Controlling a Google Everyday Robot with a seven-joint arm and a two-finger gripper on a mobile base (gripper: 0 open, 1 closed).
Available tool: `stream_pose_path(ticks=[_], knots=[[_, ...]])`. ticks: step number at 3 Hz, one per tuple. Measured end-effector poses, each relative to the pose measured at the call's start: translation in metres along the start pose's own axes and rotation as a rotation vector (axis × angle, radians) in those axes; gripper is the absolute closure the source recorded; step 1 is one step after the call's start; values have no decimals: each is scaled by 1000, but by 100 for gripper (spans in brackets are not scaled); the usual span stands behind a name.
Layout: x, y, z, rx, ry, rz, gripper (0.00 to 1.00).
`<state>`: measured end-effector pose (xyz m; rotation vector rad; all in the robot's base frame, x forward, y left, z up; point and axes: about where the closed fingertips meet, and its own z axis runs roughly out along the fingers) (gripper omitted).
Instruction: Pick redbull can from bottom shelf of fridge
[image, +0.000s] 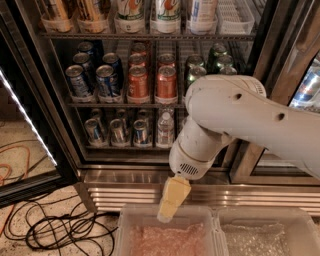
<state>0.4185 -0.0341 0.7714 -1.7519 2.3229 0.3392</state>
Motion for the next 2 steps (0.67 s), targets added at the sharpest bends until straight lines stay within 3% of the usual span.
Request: stream_pose_path(ticks=[1, 2], knots=[[-2, 8, 22, -45, -28, 32, 0], [-4, 18, 59, -106, -98, 125, 0]])
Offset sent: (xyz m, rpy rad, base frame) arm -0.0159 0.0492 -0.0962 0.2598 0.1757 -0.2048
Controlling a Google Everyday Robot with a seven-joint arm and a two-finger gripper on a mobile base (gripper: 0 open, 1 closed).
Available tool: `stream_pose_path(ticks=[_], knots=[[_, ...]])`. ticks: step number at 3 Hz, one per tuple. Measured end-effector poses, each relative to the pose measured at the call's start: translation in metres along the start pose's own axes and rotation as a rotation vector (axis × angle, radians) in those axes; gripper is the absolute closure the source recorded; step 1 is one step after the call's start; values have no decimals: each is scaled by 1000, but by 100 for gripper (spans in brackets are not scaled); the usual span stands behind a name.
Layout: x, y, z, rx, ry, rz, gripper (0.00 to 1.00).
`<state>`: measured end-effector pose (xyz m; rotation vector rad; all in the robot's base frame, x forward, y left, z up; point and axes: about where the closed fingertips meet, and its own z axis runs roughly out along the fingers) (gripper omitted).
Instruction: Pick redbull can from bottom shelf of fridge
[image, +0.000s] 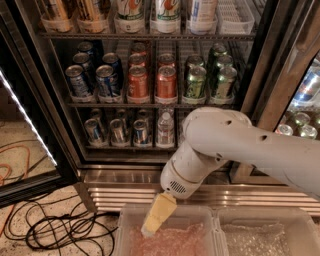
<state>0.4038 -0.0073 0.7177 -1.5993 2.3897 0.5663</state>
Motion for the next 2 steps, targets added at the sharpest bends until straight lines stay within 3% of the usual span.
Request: stream_pose_path(ticks=[1, 2], knots=[[-5, -16, 53, -13, -42, 117, 0], [-16, -31, 91, -49, -37, 224, 0]])
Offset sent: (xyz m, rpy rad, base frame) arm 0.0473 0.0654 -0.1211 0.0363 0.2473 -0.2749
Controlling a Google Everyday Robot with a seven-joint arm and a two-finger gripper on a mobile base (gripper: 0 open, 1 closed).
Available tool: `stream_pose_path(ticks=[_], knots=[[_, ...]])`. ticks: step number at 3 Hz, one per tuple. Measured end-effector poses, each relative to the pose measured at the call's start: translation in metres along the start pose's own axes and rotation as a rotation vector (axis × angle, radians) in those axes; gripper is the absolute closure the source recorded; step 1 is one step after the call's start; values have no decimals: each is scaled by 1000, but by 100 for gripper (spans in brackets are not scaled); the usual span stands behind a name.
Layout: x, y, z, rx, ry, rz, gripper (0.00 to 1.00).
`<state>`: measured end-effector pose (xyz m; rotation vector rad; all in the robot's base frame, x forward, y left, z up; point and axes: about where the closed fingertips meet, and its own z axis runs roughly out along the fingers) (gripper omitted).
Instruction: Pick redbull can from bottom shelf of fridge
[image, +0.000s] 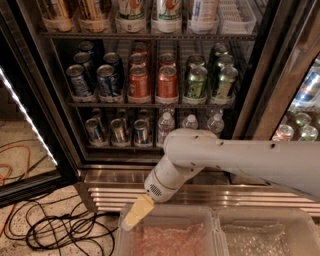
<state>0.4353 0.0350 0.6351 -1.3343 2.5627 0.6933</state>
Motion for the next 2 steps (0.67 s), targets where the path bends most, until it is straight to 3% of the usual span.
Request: stream_pose_path(ticks=[1, 2], knots=[[0, 1, 5, -9, 6, 15, 0], [-4, -2, 15, -25, -37, 48, 0]])
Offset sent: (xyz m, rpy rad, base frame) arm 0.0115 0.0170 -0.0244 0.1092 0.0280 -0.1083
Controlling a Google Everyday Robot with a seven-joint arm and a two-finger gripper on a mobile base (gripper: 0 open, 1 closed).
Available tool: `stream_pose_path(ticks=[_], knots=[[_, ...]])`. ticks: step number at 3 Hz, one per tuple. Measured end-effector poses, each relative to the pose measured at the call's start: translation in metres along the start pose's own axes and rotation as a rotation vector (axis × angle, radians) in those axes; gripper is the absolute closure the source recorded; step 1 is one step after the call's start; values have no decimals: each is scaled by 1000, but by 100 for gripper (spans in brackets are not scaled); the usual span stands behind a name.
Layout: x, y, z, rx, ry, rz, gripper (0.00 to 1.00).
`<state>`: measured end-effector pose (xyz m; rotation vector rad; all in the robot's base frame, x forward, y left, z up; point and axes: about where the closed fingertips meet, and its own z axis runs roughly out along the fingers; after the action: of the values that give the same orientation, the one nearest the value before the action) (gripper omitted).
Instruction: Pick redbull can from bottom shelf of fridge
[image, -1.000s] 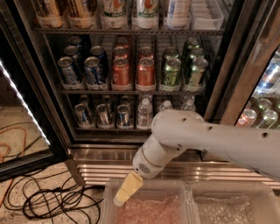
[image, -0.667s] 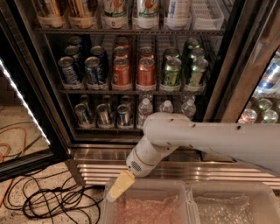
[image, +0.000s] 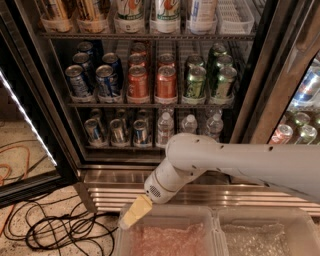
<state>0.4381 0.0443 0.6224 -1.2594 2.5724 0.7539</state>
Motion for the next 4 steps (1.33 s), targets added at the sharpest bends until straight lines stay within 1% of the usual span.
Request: stream_pose_path(ticks=[1, 2, 3, 4], knots=[[-11, -10, 27, -32, -106, 138, 0], [-40, -36, 33, 34, -240, 210, 0], [-60, -59, 25, 158, -301, 234, 0], [-78, -57, 33, 159, -302, 262, 0]])
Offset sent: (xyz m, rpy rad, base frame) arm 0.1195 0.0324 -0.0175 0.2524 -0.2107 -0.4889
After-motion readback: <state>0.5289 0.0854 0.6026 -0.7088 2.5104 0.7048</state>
